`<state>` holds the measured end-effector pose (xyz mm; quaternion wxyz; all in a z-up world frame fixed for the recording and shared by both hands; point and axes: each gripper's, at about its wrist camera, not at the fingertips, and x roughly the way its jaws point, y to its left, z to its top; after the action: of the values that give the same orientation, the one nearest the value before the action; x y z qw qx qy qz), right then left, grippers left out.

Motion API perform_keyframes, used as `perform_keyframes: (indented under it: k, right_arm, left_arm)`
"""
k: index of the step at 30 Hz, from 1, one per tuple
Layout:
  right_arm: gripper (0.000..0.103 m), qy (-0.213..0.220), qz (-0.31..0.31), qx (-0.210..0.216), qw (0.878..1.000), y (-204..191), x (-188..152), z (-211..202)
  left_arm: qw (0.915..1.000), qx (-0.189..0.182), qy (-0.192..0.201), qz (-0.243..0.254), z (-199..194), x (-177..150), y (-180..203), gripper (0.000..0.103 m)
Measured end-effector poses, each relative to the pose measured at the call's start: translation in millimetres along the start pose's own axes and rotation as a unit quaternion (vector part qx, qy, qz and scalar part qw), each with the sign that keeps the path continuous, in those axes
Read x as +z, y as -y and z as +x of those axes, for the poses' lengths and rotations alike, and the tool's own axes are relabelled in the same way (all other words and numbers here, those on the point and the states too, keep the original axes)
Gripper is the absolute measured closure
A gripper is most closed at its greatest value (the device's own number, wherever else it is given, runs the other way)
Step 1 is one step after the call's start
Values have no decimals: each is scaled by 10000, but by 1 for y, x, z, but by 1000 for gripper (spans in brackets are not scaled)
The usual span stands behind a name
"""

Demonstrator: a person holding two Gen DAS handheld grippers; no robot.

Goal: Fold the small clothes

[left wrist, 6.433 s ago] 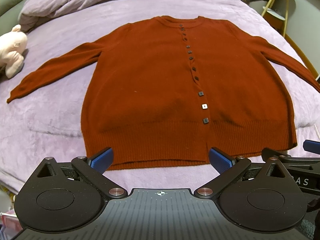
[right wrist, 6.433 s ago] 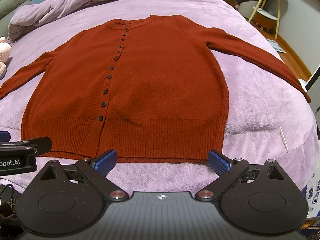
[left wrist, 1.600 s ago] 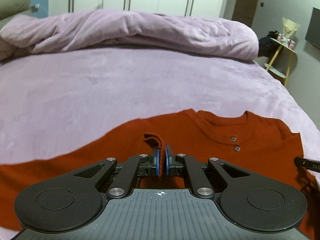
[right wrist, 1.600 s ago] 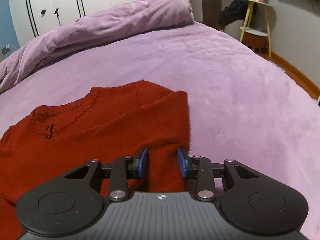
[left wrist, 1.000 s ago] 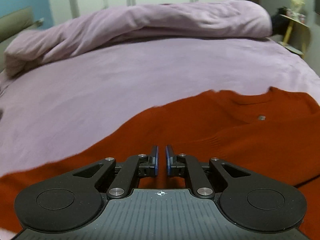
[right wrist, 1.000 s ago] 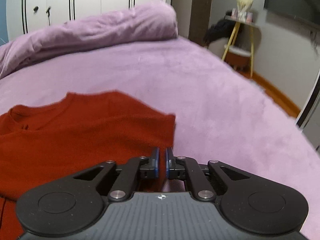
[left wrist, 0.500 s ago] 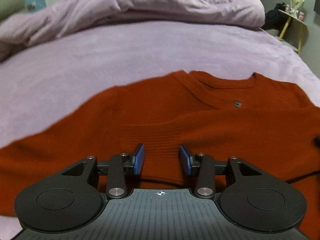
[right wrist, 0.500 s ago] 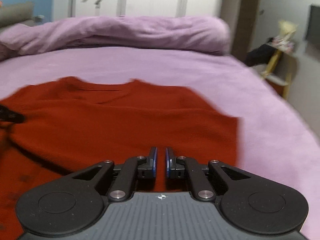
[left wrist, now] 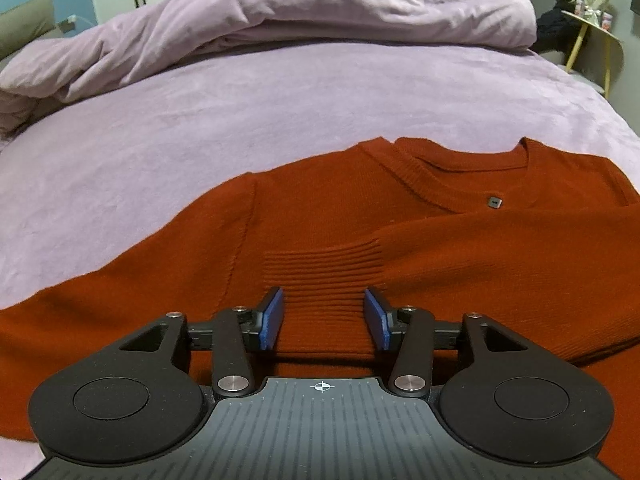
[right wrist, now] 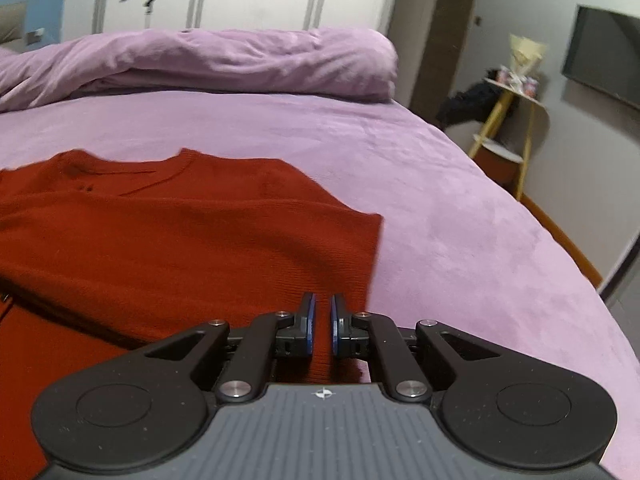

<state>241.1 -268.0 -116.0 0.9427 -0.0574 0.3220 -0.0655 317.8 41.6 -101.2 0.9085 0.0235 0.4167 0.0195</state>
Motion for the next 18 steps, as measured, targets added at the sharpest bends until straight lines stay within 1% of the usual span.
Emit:
perform_keyframes:
  k: [2,3,4,6,7,8,11,12,13,15,16,17,18]
  right_arm:
    - [97,-109,44,-134,9998,-3,4,-3]
    - [97,-116,33,-179,9998,-5,6,-6]
    - [97,-36,90,-139,9999,-7,6,-13]
    - [97,133,217,185,9995,-8,3,-23]
    - [97,76,194,319,9993,-9,-1,-22]
    - [97,-58,122,339,9993,-11,-4,-19]
    - [97,-76,-294,196,9993,-19,-9,-15]
    - [97,-123,-352,131,9992,-21,-6,-16]
    - [97,-203,-387,35,9990,-24,-2,-17]
    - [97,-305,-290,-12,9991,-27,3,-25]
    - [96,-314,-167,114,9993,-28,3,-33]
    - [95,-320,-11,287,9991,-27,2,-41]
    - [92,-337,150,437,9984,-26,-1,-48]
  left_arm:
    - [9999,84,-40,-54,-1,-1,-4,43]
    - [9998,78,-85,-143,-1,-1,-8,41]
    - [9996,25,-117,-267,-1,-2,-13,40]
    - [9989,-26,-171,-430,0,-3,-22,40]
    - [9988,-9,-174,-447,-1,-4,-24,40]
    - [9989,1,-181,-443,-2,-4,-27,40]
    - [9983,48,-210,-537,-9,-7,-36,40]
    - [9979,71,-213,-604,-12,-9,-41,37]
    - [9972,65,-226,-716,-16,-11,-48,32]
    - [9938,14,-251,-1079,-27,-22,-67,29]
    - [9915,0,-286,-1268,-33,-30,-79,31]
    - [9899,-111,-270,-1385,-40,-37,-90,31]
    - [9884,-258,-172,-1490,-50,-47,-102,27]
